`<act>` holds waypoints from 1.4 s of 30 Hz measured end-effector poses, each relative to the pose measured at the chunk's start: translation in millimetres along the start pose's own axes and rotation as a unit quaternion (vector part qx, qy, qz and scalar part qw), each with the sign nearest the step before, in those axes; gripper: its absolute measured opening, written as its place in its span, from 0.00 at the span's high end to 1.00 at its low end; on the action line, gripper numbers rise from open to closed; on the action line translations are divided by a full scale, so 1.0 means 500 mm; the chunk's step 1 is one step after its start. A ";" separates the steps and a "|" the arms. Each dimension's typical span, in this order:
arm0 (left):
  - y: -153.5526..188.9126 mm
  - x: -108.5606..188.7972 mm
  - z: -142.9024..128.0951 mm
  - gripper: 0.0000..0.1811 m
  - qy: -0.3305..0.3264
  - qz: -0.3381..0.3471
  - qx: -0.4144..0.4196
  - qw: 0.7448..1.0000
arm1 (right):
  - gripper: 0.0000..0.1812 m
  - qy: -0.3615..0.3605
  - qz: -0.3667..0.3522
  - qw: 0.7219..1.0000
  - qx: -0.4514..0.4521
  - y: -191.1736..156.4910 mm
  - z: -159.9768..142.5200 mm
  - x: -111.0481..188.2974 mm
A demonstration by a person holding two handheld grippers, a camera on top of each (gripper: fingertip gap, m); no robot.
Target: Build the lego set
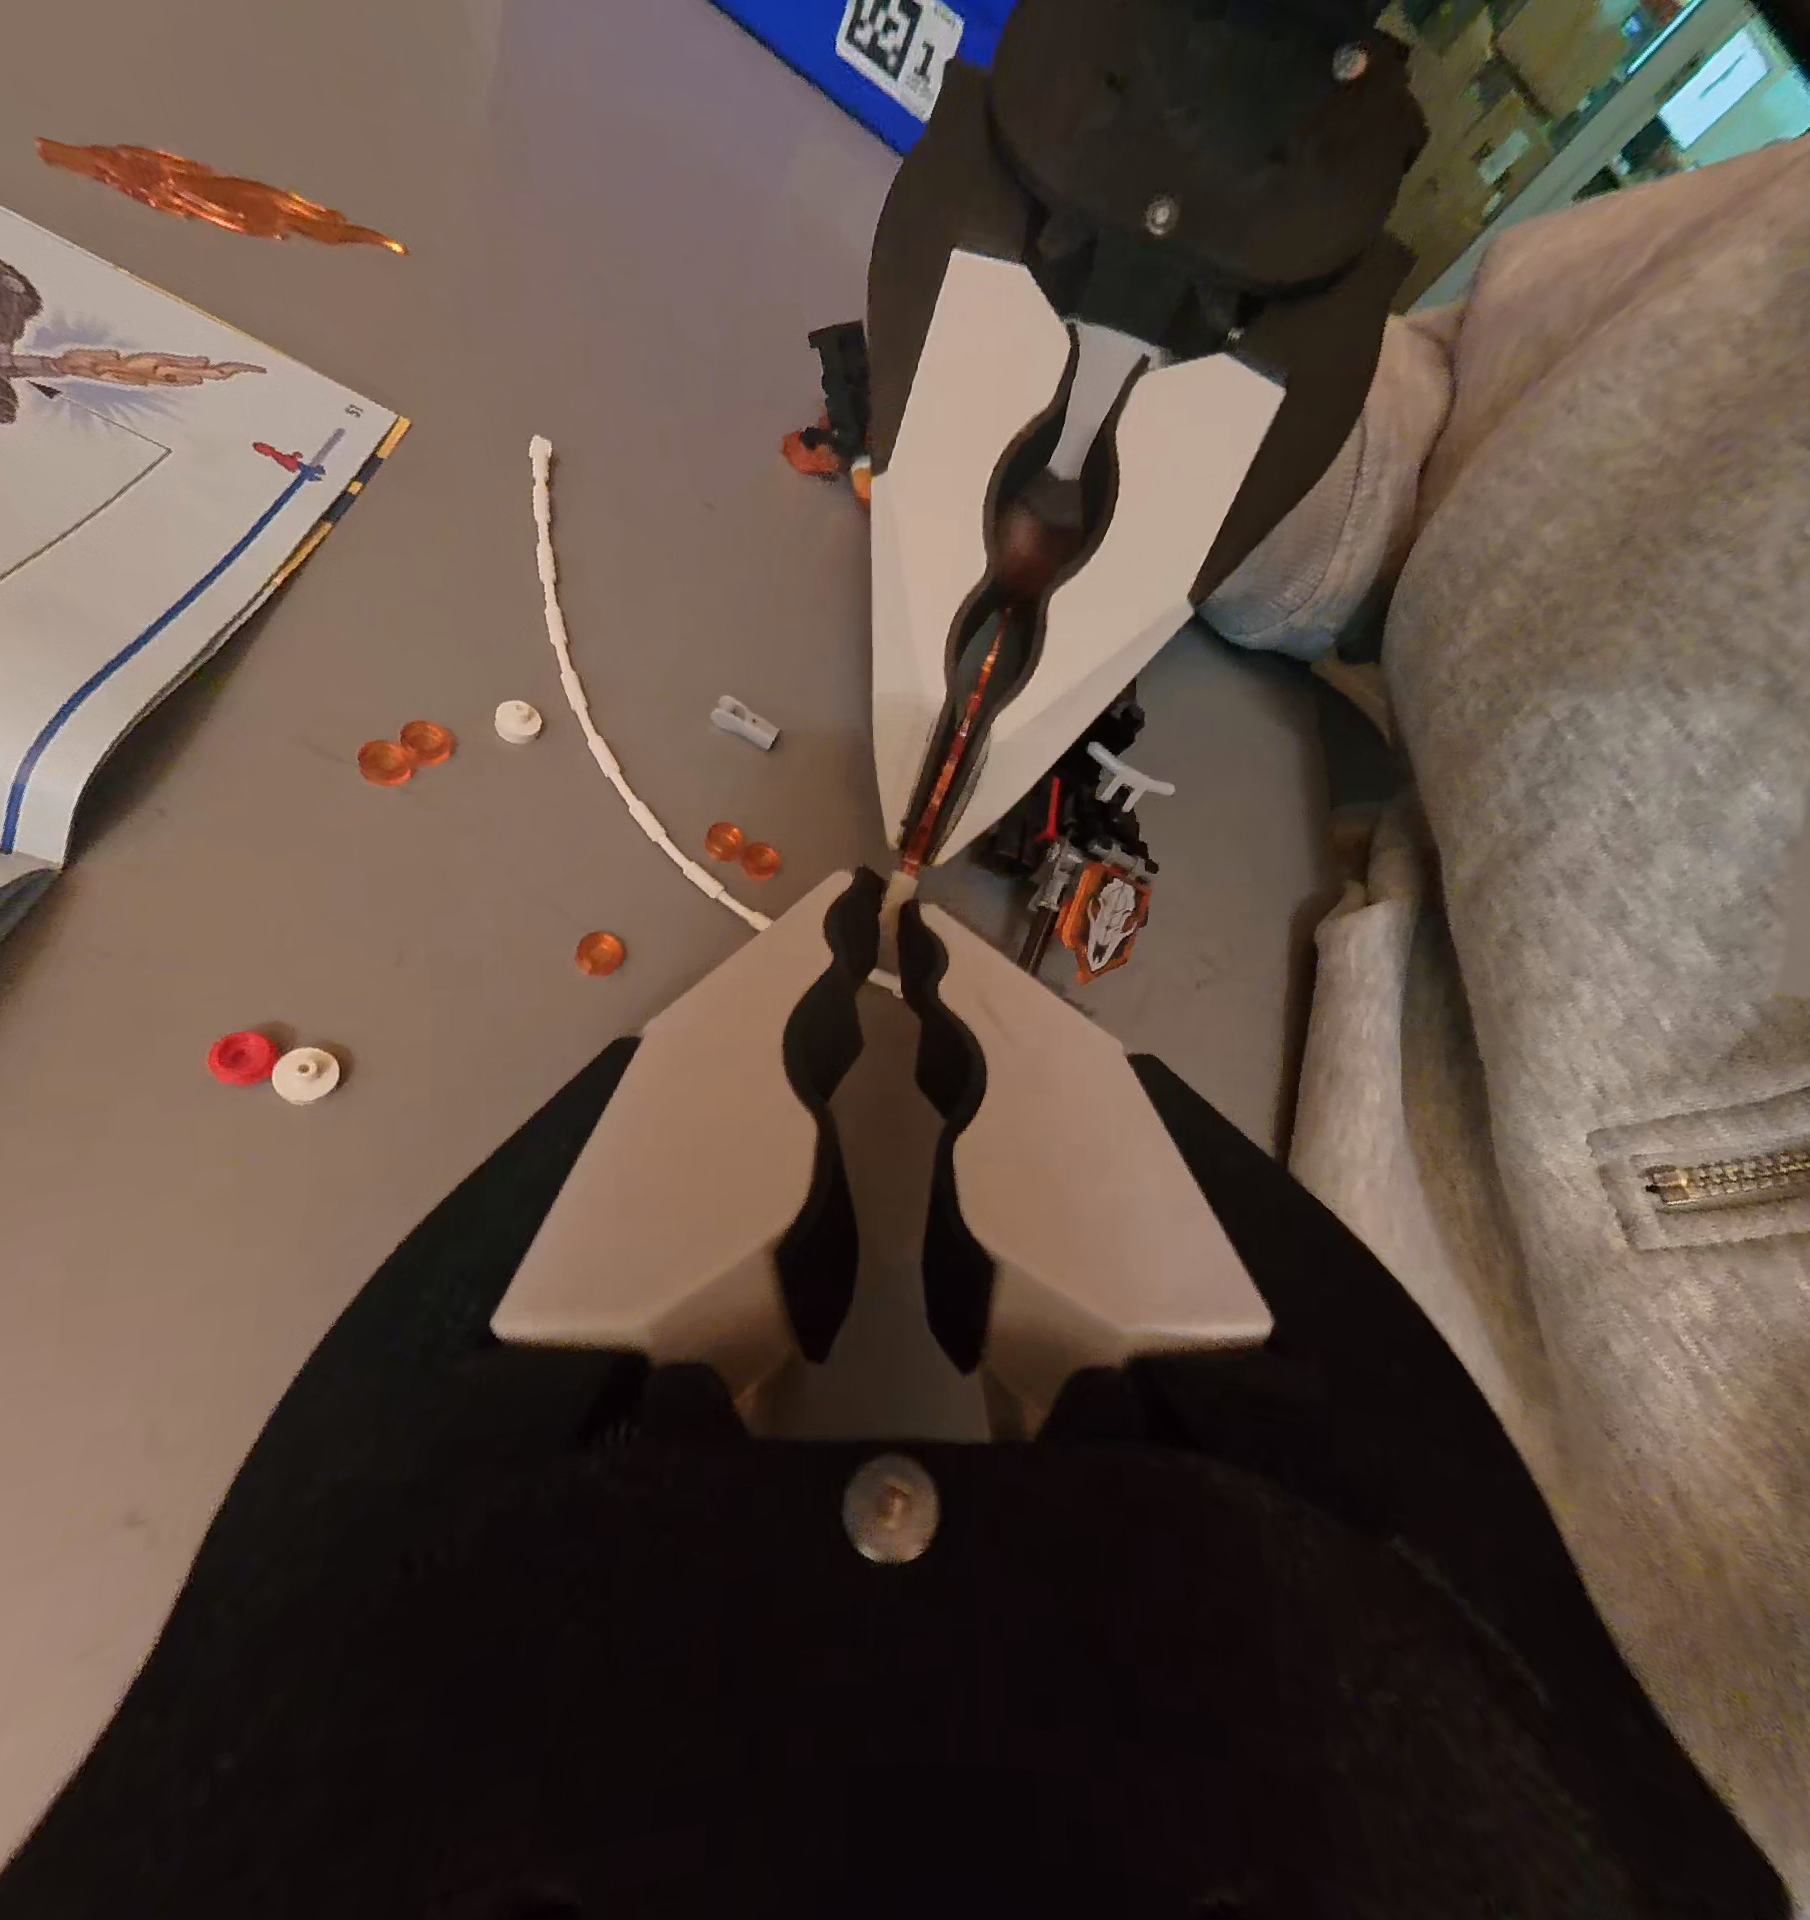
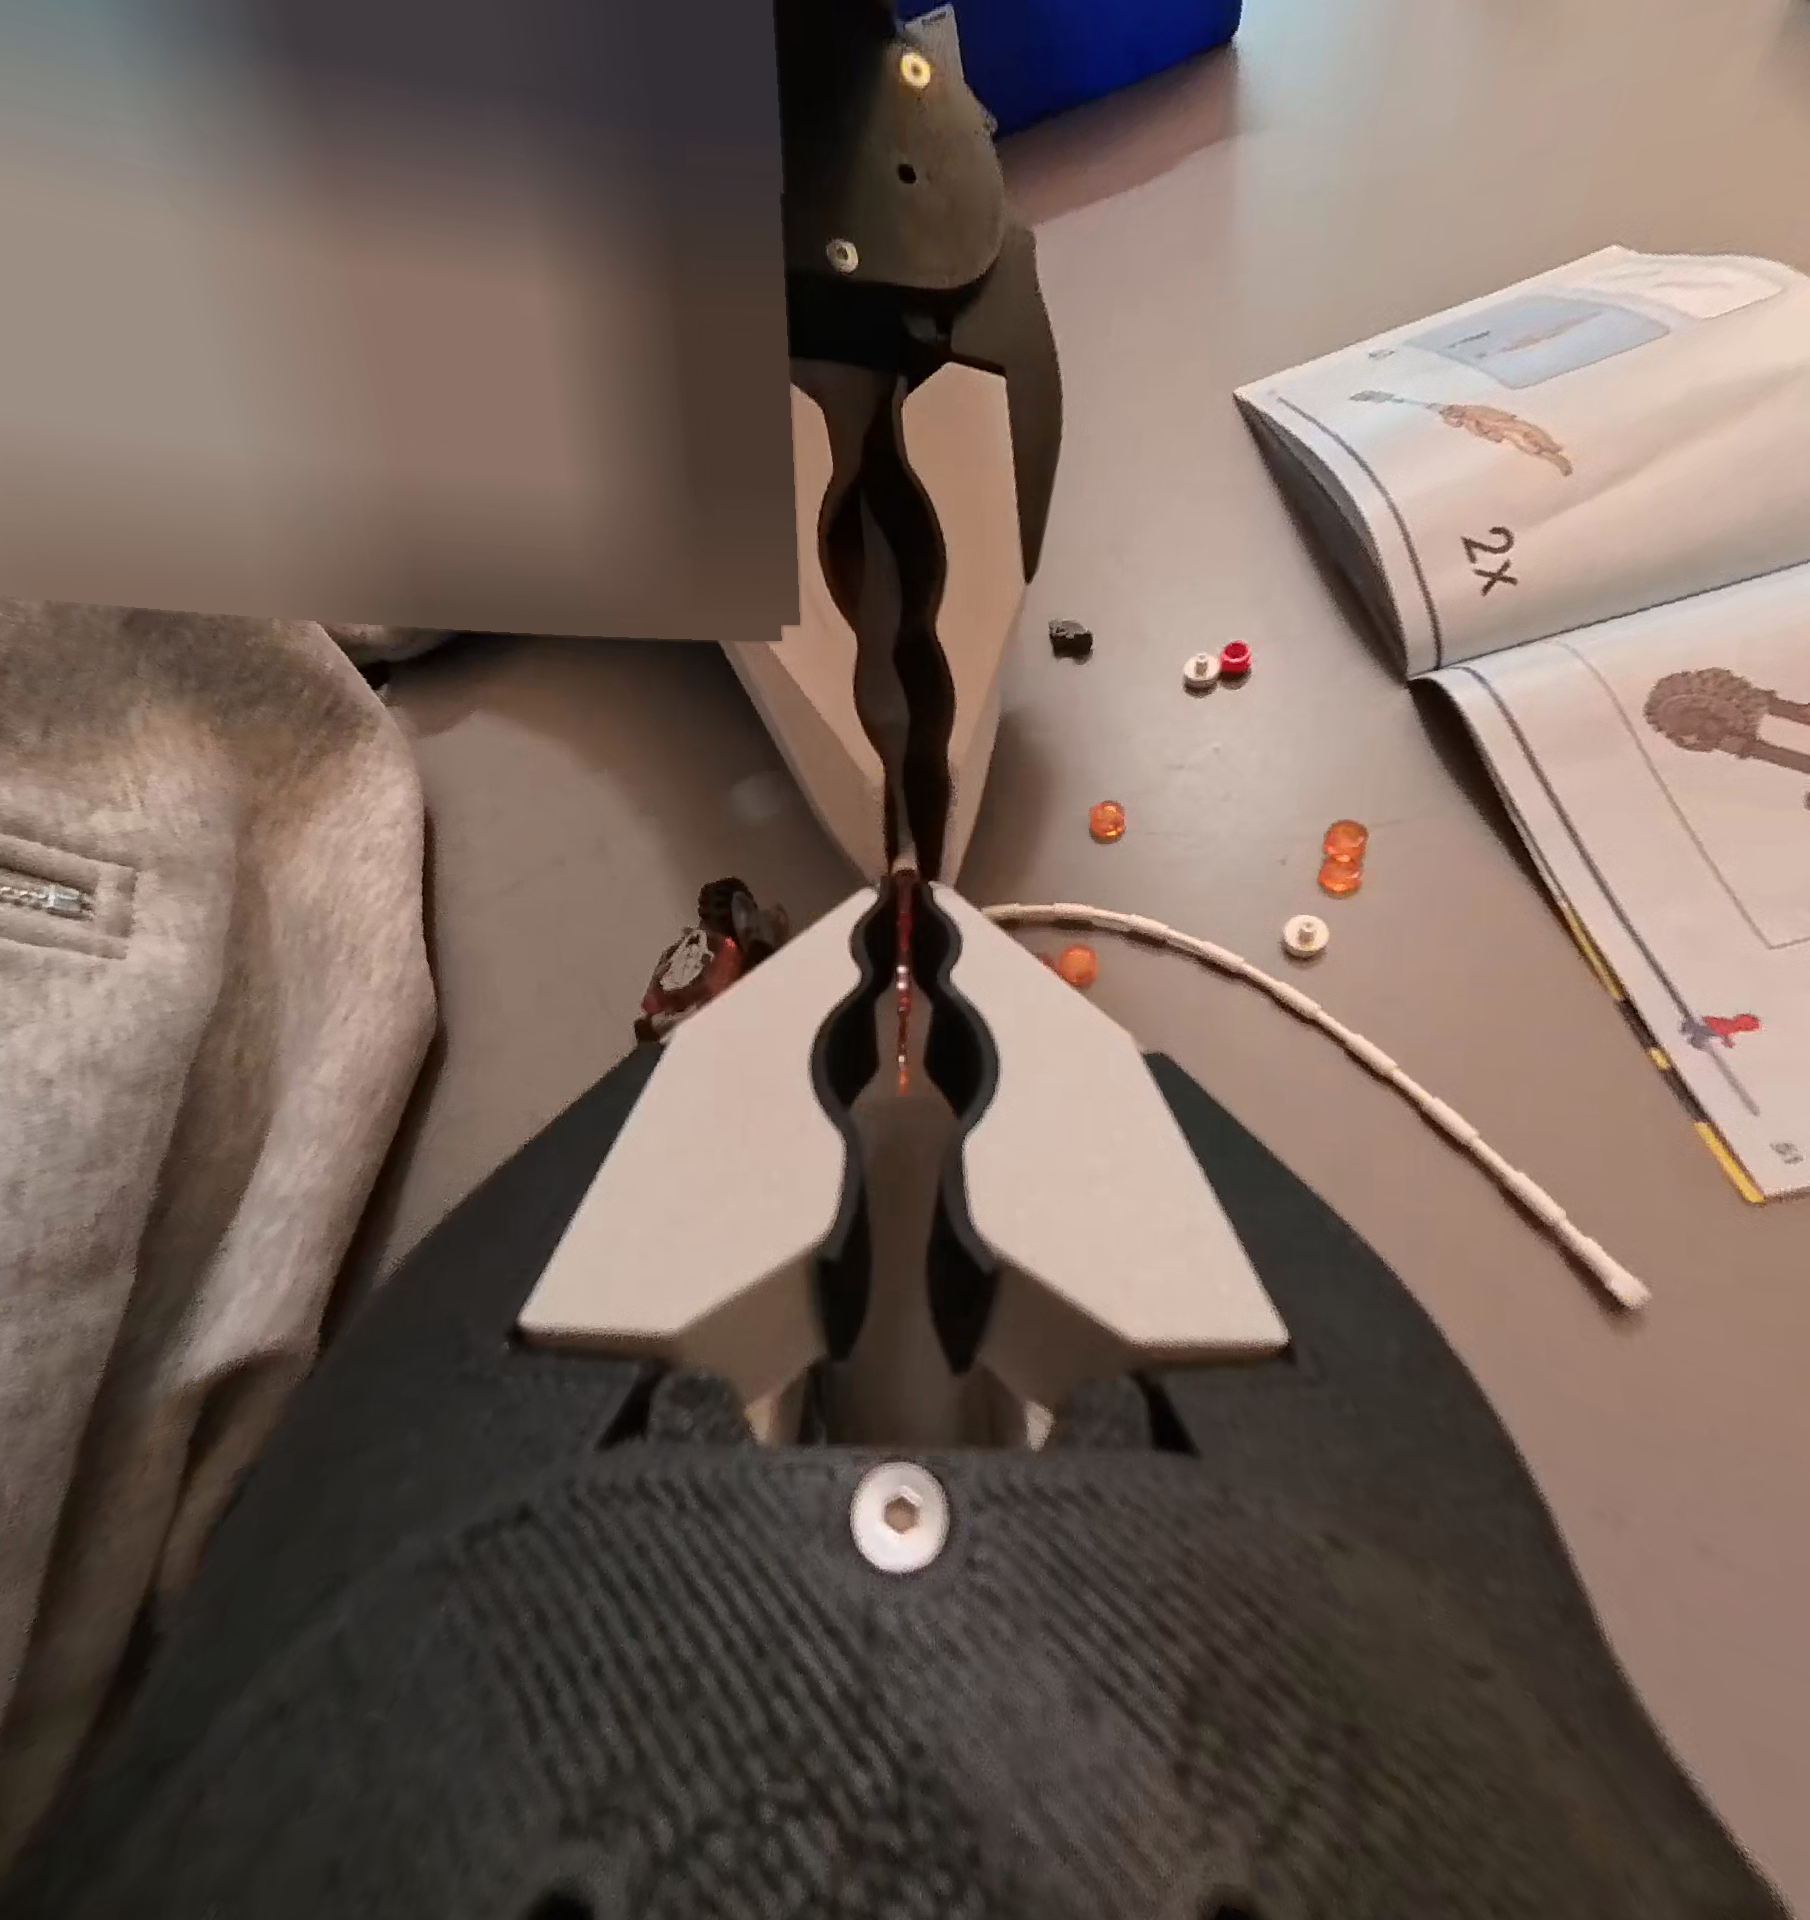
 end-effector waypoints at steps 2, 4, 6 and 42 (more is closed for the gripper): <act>-0.001 -0.001 0.000 1.00 -0.001 -0.003 0.003 1.000 | 1.00 -0.001 -0.001 1.000 0.001 0.000 0.000 -0.001; -0.002 0.001 0.000 1.00 0.002 -0.007 0.004 1.000 | 1.00 0.002 0.000 1.000 -0.001 0.001 0.000 0.000; -0.002 0.002 0.001 1.00 0.007 -0.012 0.004 1.000 | 1.00 0.006 0.000 1.000 0.000 0.001 0.000 0.002; 0.012 0.041 0.007 0.99 0.112 -0.081 -0.017 0.990 | 1.00 0.110 0.076 0.990 -0.046 -0.001 0.013 0.032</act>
Point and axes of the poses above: each gripper's, where its closed fingertips meet, x back along the fingers, z out of its top, y = z × x across the jaws, the point moved 8 cm from there along x, back along the fingers, and after that the axes turned 15 degrees about -y, right-handed, at the moved point
